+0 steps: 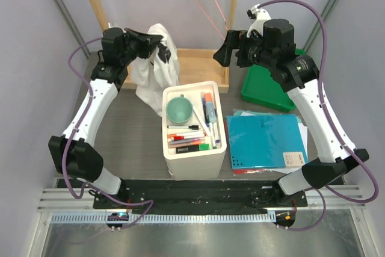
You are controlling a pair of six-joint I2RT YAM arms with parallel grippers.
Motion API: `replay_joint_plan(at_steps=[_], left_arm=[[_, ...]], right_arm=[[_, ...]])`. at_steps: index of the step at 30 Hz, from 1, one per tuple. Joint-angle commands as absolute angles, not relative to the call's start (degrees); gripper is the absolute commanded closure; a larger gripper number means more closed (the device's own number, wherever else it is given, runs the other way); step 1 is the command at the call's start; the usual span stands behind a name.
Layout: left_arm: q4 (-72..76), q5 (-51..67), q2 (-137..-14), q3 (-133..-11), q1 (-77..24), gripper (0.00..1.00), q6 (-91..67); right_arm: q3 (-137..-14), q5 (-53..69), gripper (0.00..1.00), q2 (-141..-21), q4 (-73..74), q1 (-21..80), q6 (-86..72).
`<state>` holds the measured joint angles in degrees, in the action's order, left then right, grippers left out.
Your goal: Remove the t-shirt from the hanger
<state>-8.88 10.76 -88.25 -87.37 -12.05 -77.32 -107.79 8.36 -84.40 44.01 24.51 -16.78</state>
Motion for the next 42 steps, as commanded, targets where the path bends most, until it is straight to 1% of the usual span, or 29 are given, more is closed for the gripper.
replay_joint_plan(at_steps=[1,6,14,19,24,28,29,31,32,35,38,39,41,42], left_arm=[[-7.3,18.7,-89.0,-94.3,-13.1,1.0,-77.9],[-7.4,20.6,-88.8,-98.3,-14.6,1.0,-80.1],[-6.9,25.0,-91.2,-106.0,-16.7,1.0,-84.9],[-7.0,26.0,-91.3,-106.4,-18.5,1.0,-85.7],[-6.9,27.8,-92.3,-107.5,-19.8,1.0,-86.6],[-6.9,29.4,-93.6,-109.9,-20.6,1.0,-87.0],[-6.9,29.4,-93.7,-110.4,-20.7,1.0,-87.0],[-6.6,29.4,-93.9,-110.7,-20.7,1.0,-87.2],[-6.5,29.5,-94.2,-110.7,-20.7,1.0,-87.4],[-5.3,30.8,-94.7,-111.2,-20.7,1.0,-89.3],[-4.9,32.0,-95.1,-111.4,-20.7,1.0,-90.5],[-4.7,32.1,-94.9,-111.3,-20.7,1.0,-90.6],[-4.4,32.2,-94.8,-110.7,-20.7,1.0,-90.1],[-4.3,32.3,-94.8,-110.5,-20.7,1.0,-90.0]], right_arm=[[-106.6,18.0,0.01,-84.5,33.7,24.3,-11.7],[-107.8,18.4,0.01,-87.3,32.4,25.2,-5.2],[-112.2,22.3,0.01,-92.9,26.5,27.5,-5.3],[-115.2,24.4,0.01,-95.4,24.9,28.6,-3.9],[-115.2,25.2,0.01,-96.9,23.2,29.7,-3.4],[-110.8,21.1,0.01,-96.0,15.9,31.4,-4.0],[-108.1,18.5,0.01,-95.3,14.3,31.5,-4.0],[-106.6,15.7,0.01,-95.0,11.4,31.7,-4.0],[-106.0,13.3,0.01,-95.0,10.9,31.8,-4.0],[-105.0,11.1,0.04,-95.2,9.4,31.8,-4.0],[-103.9,10.5,0.17,-95.1,6.2,31.7,-5.4],[-103.5,10.0,0.26,-94.9,5.5,31.7,-5.7],[-102.6,9.2,0.37,-94.5,3.3,31.7,-6.2],[-102.4,8.8,0.52,-94.0,2.8,31.7,-6.5]])
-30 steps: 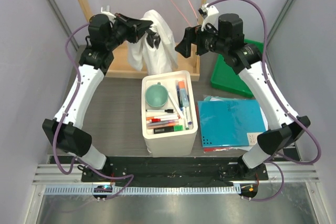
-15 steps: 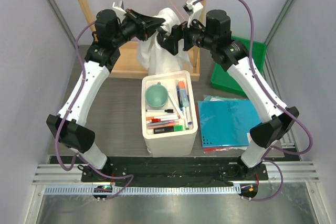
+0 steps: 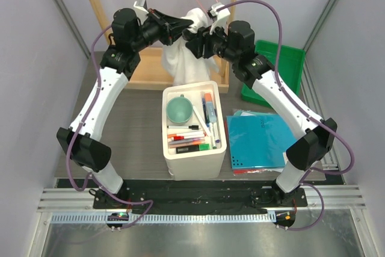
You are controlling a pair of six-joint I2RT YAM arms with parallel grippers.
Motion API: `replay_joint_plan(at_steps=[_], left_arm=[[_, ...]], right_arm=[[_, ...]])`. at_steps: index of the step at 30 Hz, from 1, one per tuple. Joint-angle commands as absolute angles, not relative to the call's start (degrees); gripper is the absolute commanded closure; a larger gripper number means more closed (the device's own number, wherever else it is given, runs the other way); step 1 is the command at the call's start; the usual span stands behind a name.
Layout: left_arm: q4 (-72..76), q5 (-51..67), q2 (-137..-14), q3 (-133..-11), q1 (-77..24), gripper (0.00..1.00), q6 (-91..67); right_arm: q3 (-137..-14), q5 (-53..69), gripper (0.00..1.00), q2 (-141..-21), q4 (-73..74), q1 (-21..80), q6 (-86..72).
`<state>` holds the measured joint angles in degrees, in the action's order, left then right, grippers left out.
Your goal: Remove the t-shirt from the hanger
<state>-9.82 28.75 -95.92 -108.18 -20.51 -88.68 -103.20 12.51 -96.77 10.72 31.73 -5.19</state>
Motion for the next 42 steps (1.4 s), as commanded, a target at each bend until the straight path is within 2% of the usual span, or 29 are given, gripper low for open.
replay_joint_plan(at_steps=[1,2,3,5,6,7,9,11,12,13,14,17,19,27,31,37,42], left_arm=[[-4.4,32.3,-94.7,-110.0,-20.7,1.0,-90.3],[-4.5,33.0,-94.8,-109.8,-20.7,1.0,-90.4],[-4.3,33.4,-94.9,-109.7,-20.7,1.0,-90.6],[-3.4,34.9,-95.1,-108.8,-20.6,0.96,-90.7],[-2.1,35.6,-95.1,-108.0,-20.1,0.85,-90.8],[3.1,36.7,-94.7,-107.1,-19.7,0.8,-90.9],[11.2,41.0,-94.1,-102.2,-17.7,0.72,-91.1],[12.9,40.8,-91.3,-96.5,-16.2,0.6,-90.4],[13.0,40.6,-90.2,-94.9,-14.9,0.57,-89.5],[12.1,41.0,-89.3,-94.1,-14.3,0.54,-88.5],[10.6,41.3,-88.3,-94.1,-14.0,0.41,-84.7],[-4.6,40.0,-86.2,-98.9,-13.4,0.34,-74.4],[-15.9,38.1,-85.5,-102.2,-13.3,0.32,-65.8],[-33.2,30.2,-79.2,-97.8,-11.5,0.33,-56.3],[-38.5,23.7,-77.0,-98.3,-11.4,0.34,-50.3],[-41.7,21.8,-74.0,-95.9,-11.4,0.33,-46.3],[-42.8,19.9,-73.5,-95.1,-11.4,0.33,-44.4]], right_arm=[[-102.3,7.8,0.65,-94.0,1.9,31.6,-6.9],[-102.5,7.7,0.79,-94.0,1.7,31.6,-7.2],[-102.7,7.9,0.99,-94.0,1.4,31.8,-8.2],[-103.9,9.5,0.99,-94.1,1.3,31.7,-9.1],[-104.1,10.0,0.99,-94.2,1.3,31.7,-9.6],[-104.2,9.8,0.99,-94.2,1.3,31.7,-10.0],[-103.8,8.5,0.99,-93.8,1.4,31.7,-10.8],[-103.4,6.9,0.99,-93.3,1.7,31.7,-10.9],[-103.4,6.2,0.99,-93.1,2.3,31.8,-10.8],[-103.4,5.7,0.99,-92.7,2.4,31.7,-10.5],[-103.5,4.6,0.99,-92.2,2.6,31.7,-10.4],[-104.3,3.4,0.99,-91.1,3.9,31.6,-9.4],[-104.3,2.7,0.99,-90.4,4.3,31.6,-9.0],[-104.1,-2.5,0.99,-85.1,6.9,31.6,-7.7],[-103.0,-6.8,0.99,-81.2,8.6,31.6,-5.8],[-104.6,-14.3,0.99,-75.5,14.7,31.7,-3.1],[-100.7,-20.8,0.99,-70.9,15.9,31.6,-0.8]])
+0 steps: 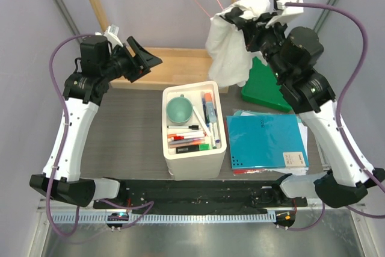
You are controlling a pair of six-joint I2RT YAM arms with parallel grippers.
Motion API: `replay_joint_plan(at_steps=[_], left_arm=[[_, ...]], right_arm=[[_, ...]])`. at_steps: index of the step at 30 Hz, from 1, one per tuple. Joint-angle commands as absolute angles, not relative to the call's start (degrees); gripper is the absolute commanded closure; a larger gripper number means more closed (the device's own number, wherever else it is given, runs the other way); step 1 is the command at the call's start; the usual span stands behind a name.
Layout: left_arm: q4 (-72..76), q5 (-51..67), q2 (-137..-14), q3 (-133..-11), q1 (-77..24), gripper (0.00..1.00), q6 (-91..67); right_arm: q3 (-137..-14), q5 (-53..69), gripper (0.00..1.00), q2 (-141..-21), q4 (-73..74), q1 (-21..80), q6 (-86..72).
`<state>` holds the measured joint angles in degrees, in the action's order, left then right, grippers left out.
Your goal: Remove the t-shirt from the hanger
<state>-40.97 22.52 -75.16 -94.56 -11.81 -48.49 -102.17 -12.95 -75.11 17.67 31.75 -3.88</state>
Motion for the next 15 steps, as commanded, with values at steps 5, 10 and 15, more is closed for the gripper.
replay_joint_plan(at_steps=[5,10,15], left_arm=[[-45.8,17.6,-74.1,-98.6,-11.4,0.33,-40.9],[-48.1,14.2,-73.3,-100.5,-11.4,0.32,-37.0],[-48.7,12.9,-71.5,-99.9,-12.0,0.31,-33.4]], right_arm=[[-99.1,-31.3,0.99,-70.0,13.8,31.0,5.1],[-98.7,-33.7,0.99,-71.3,10.7,28.7,7.4],[-95.7,-35.4,0.99,-73.7,3.3,25.2,10.5]])
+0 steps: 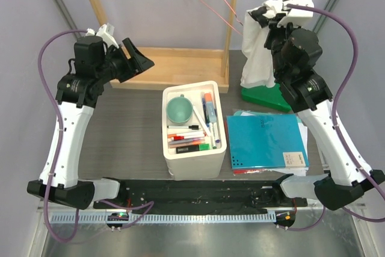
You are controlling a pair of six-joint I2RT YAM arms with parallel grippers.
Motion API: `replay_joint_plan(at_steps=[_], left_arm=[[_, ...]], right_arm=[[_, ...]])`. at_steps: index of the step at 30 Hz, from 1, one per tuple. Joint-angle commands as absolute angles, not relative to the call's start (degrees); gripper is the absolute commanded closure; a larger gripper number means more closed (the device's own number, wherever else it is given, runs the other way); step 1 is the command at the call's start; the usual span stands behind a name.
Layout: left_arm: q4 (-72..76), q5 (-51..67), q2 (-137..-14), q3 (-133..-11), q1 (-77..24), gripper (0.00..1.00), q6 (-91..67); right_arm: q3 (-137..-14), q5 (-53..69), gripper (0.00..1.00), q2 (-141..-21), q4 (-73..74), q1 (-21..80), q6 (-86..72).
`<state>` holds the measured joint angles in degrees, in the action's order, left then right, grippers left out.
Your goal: Remove the t-shirt from the hanger
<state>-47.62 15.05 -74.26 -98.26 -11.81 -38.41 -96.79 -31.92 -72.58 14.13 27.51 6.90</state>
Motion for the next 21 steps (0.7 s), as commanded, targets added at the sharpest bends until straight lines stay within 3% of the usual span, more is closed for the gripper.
replay_joint_plan(at_steps=[1,11,21], left_arm=[[-48.9,12.4,-71.3,-100.0,-12.3,0.31,-32.6],[-51.7,6.9,-68.6,-101.4,-12.9,0.26,-26.9],[-52.1,7.4,-69.9,-100.5,-12.9,0.26,-26.9]], right_arm=[[-95.5,-35.6,0.99,-74.3,1.9,23.2,10.2],[-91.1,-29.2,0.99,-82.3,1.1,9.8,-3.0],[-89.3,-28.4,0.99,-82.1,8.7,8.9,-8.3]])
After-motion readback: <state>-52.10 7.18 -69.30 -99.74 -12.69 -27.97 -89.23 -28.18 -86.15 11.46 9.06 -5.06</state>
